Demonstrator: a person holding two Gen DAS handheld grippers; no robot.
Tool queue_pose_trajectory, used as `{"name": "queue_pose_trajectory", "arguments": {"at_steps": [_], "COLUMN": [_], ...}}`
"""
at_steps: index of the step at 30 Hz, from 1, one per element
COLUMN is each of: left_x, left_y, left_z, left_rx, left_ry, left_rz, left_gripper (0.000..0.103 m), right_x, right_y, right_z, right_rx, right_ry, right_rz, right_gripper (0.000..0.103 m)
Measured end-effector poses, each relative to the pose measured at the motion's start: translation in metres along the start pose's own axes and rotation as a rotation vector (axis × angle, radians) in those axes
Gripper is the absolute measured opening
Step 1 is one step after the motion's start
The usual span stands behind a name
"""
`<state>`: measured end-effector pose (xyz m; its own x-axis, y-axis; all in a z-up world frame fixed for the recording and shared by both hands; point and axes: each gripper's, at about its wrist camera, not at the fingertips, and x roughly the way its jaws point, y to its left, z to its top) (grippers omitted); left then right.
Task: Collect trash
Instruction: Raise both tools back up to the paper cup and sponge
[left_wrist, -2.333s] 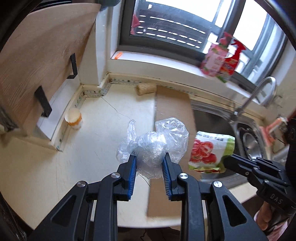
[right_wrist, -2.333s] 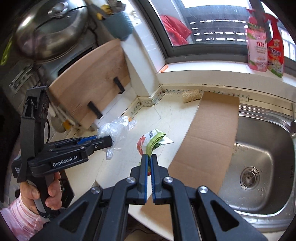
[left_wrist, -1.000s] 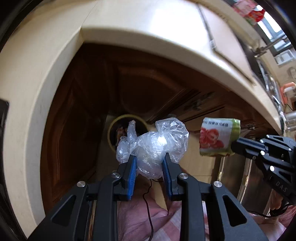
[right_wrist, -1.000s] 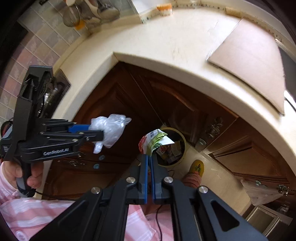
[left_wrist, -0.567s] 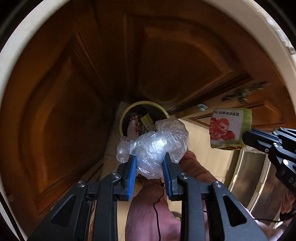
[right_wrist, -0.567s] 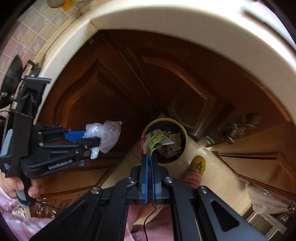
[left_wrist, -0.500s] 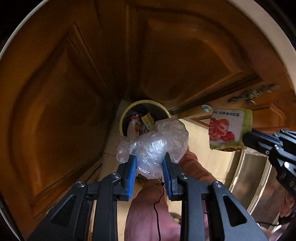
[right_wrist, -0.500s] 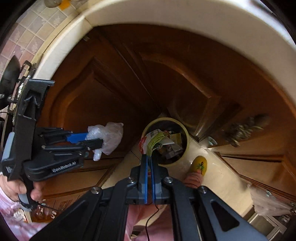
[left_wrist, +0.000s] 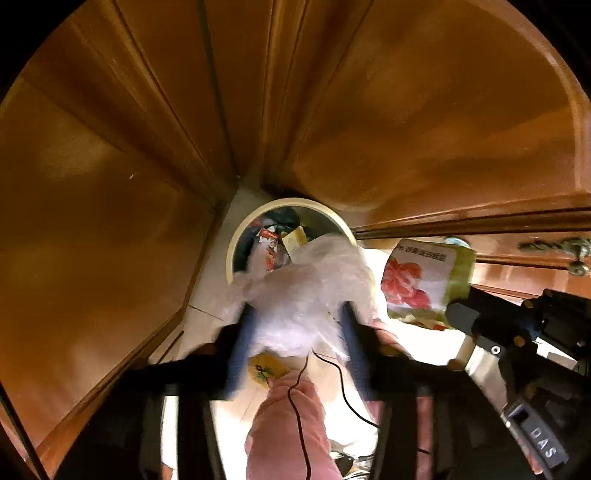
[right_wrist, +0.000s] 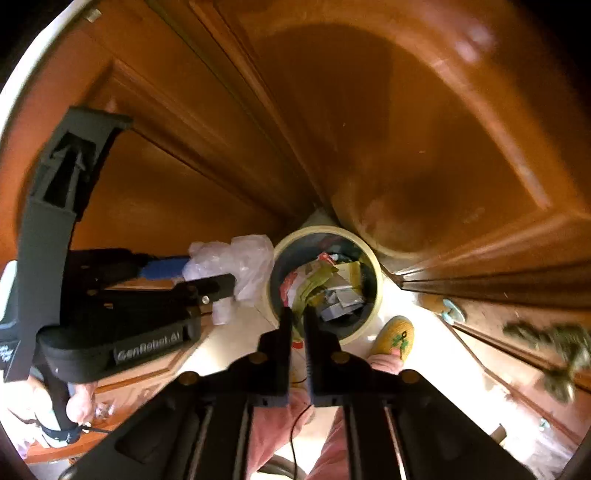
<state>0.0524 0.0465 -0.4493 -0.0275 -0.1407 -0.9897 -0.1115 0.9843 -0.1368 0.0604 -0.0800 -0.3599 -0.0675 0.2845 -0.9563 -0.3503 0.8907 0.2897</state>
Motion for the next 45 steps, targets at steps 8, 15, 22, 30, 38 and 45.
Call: {"name": "queue_pose_trajectory", "arguments": {"at_steps": [8, 15, 22, 30, 38, 45], "left_x": [-0.006, -0.035, -0.111, -0.188, -0.279, -0.348], "left_y": [0.0, -0.016, -0.033, -0.052, -0.068, -0.094], "left_z": [0.003, -0.004, -0.016, -0.024, -0.023, -0.004], "left_rx": [0.0, 0.064, 0.124, 0.157, 0.194, 0.23], "left_ry": [0.001, 0.001, -0.096, -0.183, -0.316, -0.462], "left_rz": [0.056, 0.112, 0.163, 0.163, 0.156, 0.158], "left_gripper": [0.078, 0.08, 0.087, 0.089, 0.09, 0.095], "right_x": [0.003, -0.03, -0.084, -0.166, -0.242, -0.307], "right_y": [0.002, 0.008, 0.02, 0.036, 0.054, 0.055], "right_z": [0.006, 0.008, 0.004, -0.003, -0.01, -0.005], "right_rx": [-0.035, -0.074, -0.129, -0.186, -0.265, -0.26], "right_ry": [0.023, 0.005, -0.026, -0.103, -0.241, -0.378], "right_rz": [-0.03, -0.036, -0.022, -0.003, -0.049, -0.088], "right_gripper": [0.033, 0.034, 0.034, 0.034, 0.034, 0.038]}}
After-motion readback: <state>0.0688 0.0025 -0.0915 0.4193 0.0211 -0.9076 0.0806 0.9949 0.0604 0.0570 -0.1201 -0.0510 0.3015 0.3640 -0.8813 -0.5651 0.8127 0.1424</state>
